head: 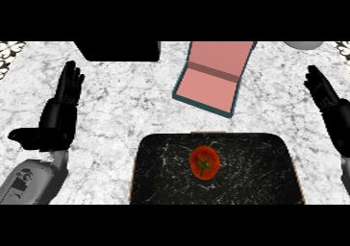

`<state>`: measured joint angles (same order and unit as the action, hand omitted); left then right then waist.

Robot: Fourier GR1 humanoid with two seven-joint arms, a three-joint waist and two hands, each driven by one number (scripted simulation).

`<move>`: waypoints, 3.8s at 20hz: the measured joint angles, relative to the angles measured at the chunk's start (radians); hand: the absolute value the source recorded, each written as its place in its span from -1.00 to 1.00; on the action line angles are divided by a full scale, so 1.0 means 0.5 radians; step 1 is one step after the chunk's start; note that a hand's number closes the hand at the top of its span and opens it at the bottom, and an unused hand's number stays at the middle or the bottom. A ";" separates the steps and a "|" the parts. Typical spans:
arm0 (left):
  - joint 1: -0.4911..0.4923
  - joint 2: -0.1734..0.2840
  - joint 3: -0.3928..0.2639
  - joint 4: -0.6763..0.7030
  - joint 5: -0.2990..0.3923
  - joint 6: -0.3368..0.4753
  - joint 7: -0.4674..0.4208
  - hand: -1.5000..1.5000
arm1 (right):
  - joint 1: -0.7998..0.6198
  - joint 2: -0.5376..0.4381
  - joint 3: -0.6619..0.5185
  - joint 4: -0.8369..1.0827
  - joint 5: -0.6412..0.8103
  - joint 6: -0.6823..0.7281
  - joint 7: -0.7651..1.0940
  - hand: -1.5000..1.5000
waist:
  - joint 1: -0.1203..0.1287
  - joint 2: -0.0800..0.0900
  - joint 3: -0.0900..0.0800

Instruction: Pick the tomato from the tray and place it in the cardboard box

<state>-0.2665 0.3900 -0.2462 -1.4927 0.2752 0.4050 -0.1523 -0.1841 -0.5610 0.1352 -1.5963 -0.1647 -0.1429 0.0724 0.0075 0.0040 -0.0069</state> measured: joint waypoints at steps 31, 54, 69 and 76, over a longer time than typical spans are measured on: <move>0.493 0.264 -0.074 0.002 -0.202 -0.069 0.381 0.00 | -0.153 0.145 1.043 -0.744 1.962 0.293 0.935 -1.00 | -0.047 -0.037 0.002; 0.514 0.117 0.038 -0.055 -0.377 -0.180 0.428 0.00 | -0.110 0.795 1.357 -0.727 2.434 1.147 1.740 -1.00 | -0.014 -0.010 0.013; 0.516 -0.054 0.213 -0.002 -0.557 -0.343 0.405 0.00 | 0.021 0.950 1.229 -0.495 2.706 1.081 1.528 -1.00 | -0.013 -0.009 0.014; 0.531 -0.119 0.287 -0.090 -0.646 -0.408 0.476 0.00 | 0.050 1.039 1.177 -0.397 2.790 1.044 1.439 -1.00 | -0.012 -0.009 0.014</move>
<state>-0.0008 0.3307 -0.1027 -1.5377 -0.0477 0.2012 0.0855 -0.1591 -0.0415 0.7235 -1.7947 1.2304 0.3790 0.7917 0.0016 -0.0006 0.0001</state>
